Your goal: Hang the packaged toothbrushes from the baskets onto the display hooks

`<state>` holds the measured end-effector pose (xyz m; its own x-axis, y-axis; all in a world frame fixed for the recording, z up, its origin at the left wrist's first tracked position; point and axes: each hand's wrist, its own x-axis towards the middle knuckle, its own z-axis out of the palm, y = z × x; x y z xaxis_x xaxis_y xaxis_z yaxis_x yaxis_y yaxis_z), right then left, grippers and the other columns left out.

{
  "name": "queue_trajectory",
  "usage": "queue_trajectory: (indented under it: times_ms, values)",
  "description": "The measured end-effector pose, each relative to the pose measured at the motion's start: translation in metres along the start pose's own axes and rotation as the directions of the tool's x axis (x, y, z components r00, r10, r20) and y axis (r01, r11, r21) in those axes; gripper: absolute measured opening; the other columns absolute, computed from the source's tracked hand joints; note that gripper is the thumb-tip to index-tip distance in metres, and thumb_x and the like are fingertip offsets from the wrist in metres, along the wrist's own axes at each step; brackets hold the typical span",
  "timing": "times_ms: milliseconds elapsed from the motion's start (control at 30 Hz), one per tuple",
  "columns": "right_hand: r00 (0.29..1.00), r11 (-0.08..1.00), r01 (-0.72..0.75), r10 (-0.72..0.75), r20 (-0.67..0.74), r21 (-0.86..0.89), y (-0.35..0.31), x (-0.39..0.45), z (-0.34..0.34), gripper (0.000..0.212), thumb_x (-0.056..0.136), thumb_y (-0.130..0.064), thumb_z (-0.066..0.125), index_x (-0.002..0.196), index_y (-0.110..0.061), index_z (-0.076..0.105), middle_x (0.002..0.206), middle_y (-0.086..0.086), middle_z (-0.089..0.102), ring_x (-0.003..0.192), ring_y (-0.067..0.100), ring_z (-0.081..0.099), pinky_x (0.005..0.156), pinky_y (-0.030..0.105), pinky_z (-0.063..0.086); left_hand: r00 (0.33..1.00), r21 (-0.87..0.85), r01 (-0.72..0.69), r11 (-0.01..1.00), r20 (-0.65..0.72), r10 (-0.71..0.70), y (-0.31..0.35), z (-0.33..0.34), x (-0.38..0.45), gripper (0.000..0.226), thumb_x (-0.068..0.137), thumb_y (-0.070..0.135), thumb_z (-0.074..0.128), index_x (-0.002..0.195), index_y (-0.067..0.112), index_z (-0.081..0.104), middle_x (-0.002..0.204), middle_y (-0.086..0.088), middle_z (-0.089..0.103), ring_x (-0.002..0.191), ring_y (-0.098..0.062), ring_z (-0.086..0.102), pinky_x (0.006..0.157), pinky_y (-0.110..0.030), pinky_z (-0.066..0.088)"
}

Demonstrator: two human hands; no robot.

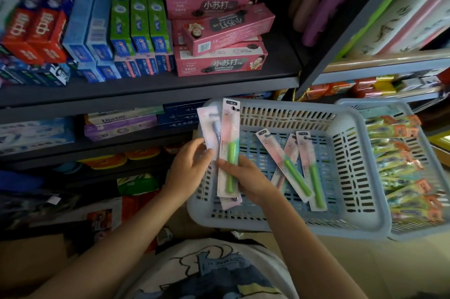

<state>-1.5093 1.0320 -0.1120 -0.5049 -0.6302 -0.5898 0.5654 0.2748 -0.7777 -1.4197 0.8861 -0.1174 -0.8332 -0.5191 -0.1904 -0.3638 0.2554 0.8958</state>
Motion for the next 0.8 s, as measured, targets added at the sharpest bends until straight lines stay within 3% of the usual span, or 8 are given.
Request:
queue_trajectory:
  times_ms: [67, 167, 267, 367, 433, 600, 700, 800]
  values:
    - [0.998, 0.996, 0.058, -0.058, 0.004, -0.069, -0.008, -0.014, -0.008, 0.020, 0.100, -0.016, 0.063, 0.118, -0.009, 0.065, 0.097, 0.000, 0.076, 0.092, 0.017, 0.072, 0.075, 0.026, 0.056, 0.986, -0.217, 0.146, 0.965, 0.107, -0.125, 0.020, 0.016, 0.004, 0.017, 0.101, 0.037, 0.058, 0.116, 0.029, 0.061, 0.106, 0.012, 0.069, 0.101, -0.010, 0.068, 0.080, -0.022, 0.051]
    - [0.993, 0.946, 0.117, -0.116, 0.022, -0.302, -0.015, -0.029, -0.028, 0.004, 0.099, -0.016, 0.064, 0.102, -0.020, 0.065, 0.084, -0.011, 0.072, 0.082, 0.005, 0.069, 0.071, 0.020, 0.054, 0.956, -0.291, 0.244, 0.925, 0.230, -0.180, 0.033, 0.048, 0.013, 0.026, 0.095, 0.043, 0.065, 0.116, 0.029, 0.066, 0.104, 0.007, 0.075, 0.098, -0.012, 0.071, 0.082, -0.025, 0.054]
    - [0.991, 0.848, 0.134, -0.114, 0.070, -0.513, -0.015, -0.040, -0.055, 0.006, 0.100, -0.020, 0.064, 0.105, -0.019, 0.065, 0.092, -0.004, 0.069, 0.077, -0.004, 0.063, 0.072, 0.014, 0.050, 0.894, -0.428, 0.413, 0.804, 0.359, -0.269, 0.040, 0.077, 0.018, 0.031, 0.089, 0.024, 0.074, 0.119, 0.016, 0.069, 0.103, -0.006, 0.077, 0.096, -0.024, 0.074, 0.086, -0.039, 0.059]
    - [0.994, 0.792, 0.106, -0.107, 0.035, -0.602, -0.014, -0.048, -0.090, 0.017, 0.101, -0.023, 0.062, 0.105, -0.009, 0.072, 0.093, 0.008, 0.070, 0.077, 0.006, 0.060, 0.071, 0.022, 0.048, 0.810, -0.421, 0.551, 0.721, 0.476, -0.342, 0.043, 0.097, 0.023, 0.021, 0.090, 0.017, 0.072, 0.109, 0.007, 0.072, 0.090, -0.013, 0.077, 0.075, -0.023, 0.075, 0.062, -0.030, 0.060]
    - [0.986, 0.815, 0.044, -0.127, -0.105, -0.578, -0.016, -0.052, -0.117, 0.015, 0.100, -0.025, 0.062, 0.100, -0.016, 0.074, 0.092, 0.009, 0.070, 0.078, 0.009, 0.059, 0.071, 0.024, 0.045, 0.760, -0.390, 0.619, 0.682, 0.515, -0.396, 0.039, 0.107, 0.029, 0.021, 0.092, 0.017, 0.069, 0.107, 0.002, 0.071, 0.087, -0.018, 0.073, 0.068, -0.023, 0.072, 0.058, -0.029, 0.057]
    - [0.812, 0.735, -0.314, -0.120, -0.571, -0.601, -0.005, -0.037, -0.191, 0.041, 0.099, -0.028, 0.058, 0.133, -0.005, 0.057, 0.125, 0.014, 0.062, 0.100, 0.027, 0.061, 0.072, 0.028, 0.044, 0.750, -0.353, 0.624, 0.697, 0.521, -0.408, 0.031, 0.128, 0.035, 0.012, 0.095, 0.003, 0.062, 0.105, 0.000, 0.067, 0.074, -0.012, 0.075, 0.060, -0.020, 0.072, 0.050, -0.025, 0.056]
    - [0.764, 0.599, -0.512, -0.008, -0.645, -0.615, 0.002, -0.022, -0.205, 0.071, 0.095, -0.043, 0.061, 0.145, 0.002, 0.038, 0.144, 0.024, 0.044, 0.128, 0.038, 0.048, 0.097, 0.037, 0.043, 0.789, -0.359, 0.586, 0.726, 0.455, -0.412, 0.026, 0.141, 0.036, 0.018, 0.092, -0.004, 0.064, 0.108, 0.001, 0.067, 0.076, -0.010, 0.076, 0.063, -0.021, 0.073, 0.052, -0.027, 0.057]
    - [0.801, 0.581, -0.489, 0.004, -0.599, -0.651, -0.003, -0.012, -0.189, 0.092, 0.092, -0.049, 0.066, 0.152, 0.004, 0.021, 0.151, 0.024, 0.034, 0.141, 0.038, 0.036, 0.111, 0.041, 0.037, 0.791, -0.325, 0.605, 0.727, 0.348, -0.502, 0.015, 0.153, 0.037, 0.023, 0.086, 0.002, 0.075, 0.109, 0.000, 0.070, 0.085, -0.014, 0.076, 0.073, -0.027, 0.073, 0.060, -0.031, 0.057]
